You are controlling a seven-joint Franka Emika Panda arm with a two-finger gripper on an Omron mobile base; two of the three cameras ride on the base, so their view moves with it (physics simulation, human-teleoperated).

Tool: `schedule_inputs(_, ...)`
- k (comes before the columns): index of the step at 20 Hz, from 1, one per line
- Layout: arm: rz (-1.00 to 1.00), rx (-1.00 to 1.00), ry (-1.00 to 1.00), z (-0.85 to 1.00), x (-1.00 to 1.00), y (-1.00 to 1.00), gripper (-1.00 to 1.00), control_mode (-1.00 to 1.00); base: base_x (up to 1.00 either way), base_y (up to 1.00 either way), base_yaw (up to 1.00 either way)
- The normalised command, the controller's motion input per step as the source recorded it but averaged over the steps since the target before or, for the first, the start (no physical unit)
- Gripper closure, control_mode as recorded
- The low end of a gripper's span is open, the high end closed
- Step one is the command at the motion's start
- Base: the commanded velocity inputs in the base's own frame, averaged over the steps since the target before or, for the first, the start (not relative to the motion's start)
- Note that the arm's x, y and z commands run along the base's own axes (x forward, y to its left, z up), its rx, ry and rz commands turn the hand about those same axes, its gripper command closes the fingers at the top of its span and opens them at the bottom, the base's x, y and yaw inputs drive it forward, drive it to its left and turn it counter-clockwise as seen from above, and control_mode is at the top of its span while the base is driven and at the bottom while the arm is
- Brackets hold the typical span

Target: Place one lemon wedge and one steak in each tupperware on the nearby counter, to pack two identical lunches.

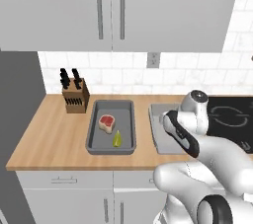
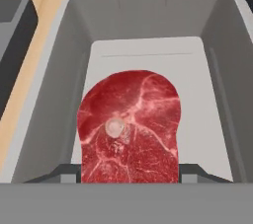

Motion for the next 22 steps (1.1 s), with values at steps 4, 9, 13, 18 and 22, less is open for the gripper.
schedule_inputs(4, 0.00, 0.00, 0.02, -0.24, 0.25, -0.04, 1.00, -1.00, 0.00, 0.00, 0.00)
schedule_inputs(9, 0.00, 0.00, 0.05, -0.33, 0.28, -0.03, 1.00, -1.00, 0.00, 0.00, 0.00)
schedule_inputs(13, 0.00, 0.00, 0.08, -0.37, 0.19, -0.01, 1.00, -1.00, 0.00, 0.00, 0.00)
schedule_inputs(18, 0.00, 0.00, 0.12, -0.18, 0.25, 0.00, 1.00, -1.00, 0.00, 0.00, 0.00)
schedule_inputs(22, 0.00, 0.00, 0.07, -0.01, 0.12, -0.01, -1.00, -1.00, 0.00, 0.00, 0.00)
